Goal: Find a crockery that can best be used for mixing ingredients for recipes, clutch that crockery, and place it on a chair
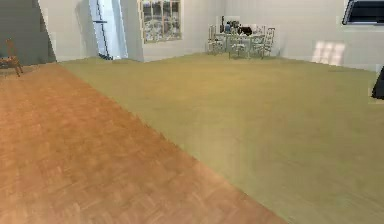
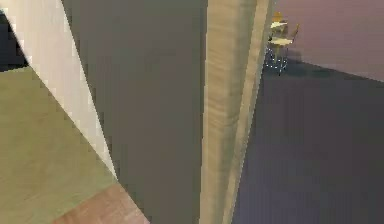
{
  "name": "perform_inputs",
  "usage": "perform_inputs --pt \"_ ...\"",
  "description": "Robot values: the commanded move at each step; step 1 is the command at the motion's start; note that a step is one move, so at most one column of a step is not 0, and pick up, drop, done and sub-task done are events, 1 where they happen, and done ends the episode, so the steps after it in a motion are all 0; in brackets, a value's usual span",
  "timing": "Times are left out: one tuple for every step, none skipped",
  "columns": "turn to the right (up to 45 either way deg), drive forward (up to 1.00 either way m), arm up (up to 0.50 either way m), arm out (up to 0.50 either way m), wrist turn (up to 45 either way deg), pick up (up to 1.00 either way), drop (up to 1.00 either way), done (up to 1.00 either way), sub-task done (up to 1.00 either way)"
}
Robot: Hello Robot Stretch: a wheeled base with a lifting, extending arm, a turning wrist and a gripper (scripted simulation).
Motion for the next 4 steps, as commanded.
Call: perform_inputs --pt "36.0 0.0 0.0 0.0 0.0 0.0 0.0 0.0 0.0" --pt "0.0 1.0 0.0 0.0 0.0 0.0 0.0 0.0 0.0" --pt "0.0 1.0 0.0 0.0 0.0 0.0 0.0 0.0 0.0" --pt "0.0 1.0 0.0 0.0 0.0 0.0 0.0 0.0 0.0"
